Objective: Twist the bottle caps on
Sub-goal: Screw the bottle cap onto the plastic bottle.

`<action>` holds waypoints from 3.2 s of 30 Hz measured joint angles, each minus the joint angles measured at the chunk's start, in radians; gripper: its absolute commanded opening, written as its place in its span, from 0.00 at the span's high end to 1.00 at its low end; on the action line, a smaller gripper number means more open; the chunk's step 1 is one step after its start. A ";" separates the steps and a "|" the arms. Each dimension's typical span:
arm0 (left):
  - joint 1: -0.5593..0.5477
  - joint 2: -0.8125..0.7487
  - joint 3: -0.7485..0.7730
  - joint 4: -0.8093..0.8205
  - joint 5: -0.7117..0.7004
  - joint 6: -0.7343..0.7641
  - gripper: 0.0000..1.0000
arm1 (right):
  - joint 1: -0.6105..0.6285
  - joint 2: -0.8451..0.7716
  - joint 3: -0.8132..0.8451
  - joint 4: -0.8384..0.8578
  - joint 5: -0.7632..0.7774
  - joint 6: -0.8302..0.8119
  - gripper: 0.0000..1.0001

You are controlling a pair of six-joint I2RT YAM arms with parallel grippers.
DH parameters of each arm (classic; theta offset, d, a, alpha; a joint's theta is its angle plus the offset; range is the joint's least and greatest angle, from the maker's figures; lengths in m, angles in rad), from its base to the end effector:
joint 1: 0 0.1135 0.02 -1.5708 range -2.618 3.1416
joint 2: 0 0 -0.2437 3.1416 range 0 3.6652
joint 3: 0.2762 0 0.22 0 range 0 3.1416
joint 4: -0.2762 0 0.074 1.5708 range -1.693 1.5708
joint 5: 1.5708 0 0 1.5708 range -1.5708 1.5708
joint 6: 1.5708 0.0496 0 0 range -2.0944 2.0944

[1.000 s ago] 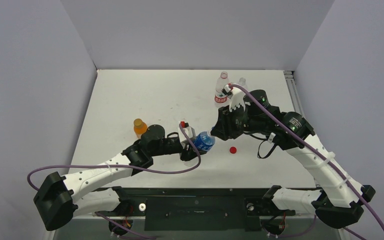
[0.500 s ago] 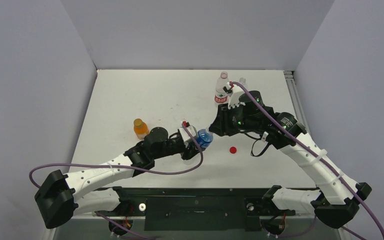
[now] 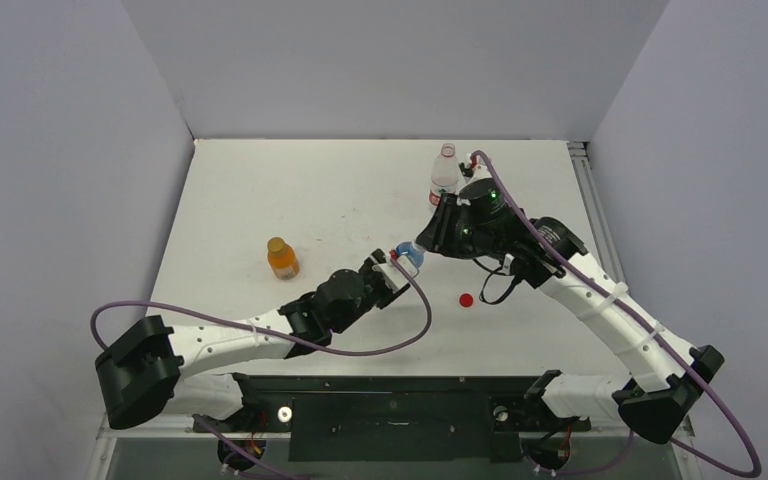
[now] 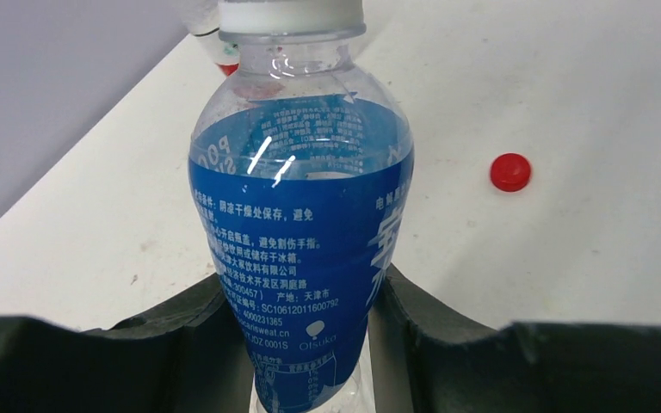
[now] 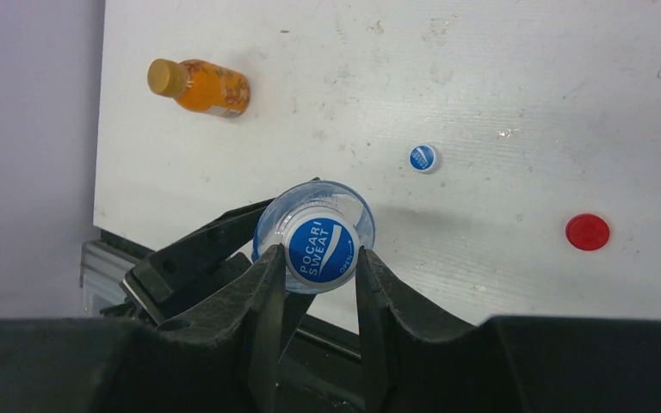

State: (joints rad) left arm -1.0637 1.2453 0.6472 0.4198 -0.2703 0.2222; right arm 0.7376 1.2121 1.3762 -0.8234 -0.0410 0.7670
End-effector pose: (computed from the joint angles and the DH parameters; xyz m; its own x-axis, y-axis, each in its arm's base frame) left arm 0.1430 -0.2301 0.2532 0.0735 0.3050 -0.9495 0.7162 0.6464 0.2631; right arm 0.1697 0.1569 0.3598 -0.8094 0.2015 -0.5517 -0.1864 0.8026 0.5666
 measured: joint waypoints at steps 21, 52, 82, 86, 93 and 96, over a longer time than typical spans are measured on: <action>-0.021 0.105 0.003 0.207 -0.164 0.076 1.00 | 0.004 0.065 0.108 -0.065 0.111 0.172 0.66; 0.106 -0.073 0.012 0.048 0.344 -0.158 1.00 | -0.045 -0.118 0.174 -0.092 -0.035 -0.231 0.36; 0.171 -0.187 -0.004 -0.028 0.698 -0.320 1.00 | -0.037 -0.110 0.095 0.045 -0.343 -0.343 0.51; 0.171 -0.187 -0.004 -0.028 0.699 -0.321 1.00 | -0.035 -0.101 0.095 0.045 -0.343 -0.340 0.52; 0.177 -0.187 -0.004 -0.027 0.702 -0.325 1.00 | -0.029 -0.099 0.095 0.045 -0.343 -0.336 0.60; 0.177 -0.187 -0.004 -0.027 0.702 -0.326 1.00 | -0.029 -0.099 0.094 0.045 -0.343 -0.336 0.60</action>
State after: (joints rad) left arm -0.8864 1.0584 0.6434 0.3923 0.4320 -0.1040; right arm 0.7090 1.1133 1.4700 -0.7784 -0.3840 0.4305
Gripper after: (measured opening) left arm 0.386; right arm 0.405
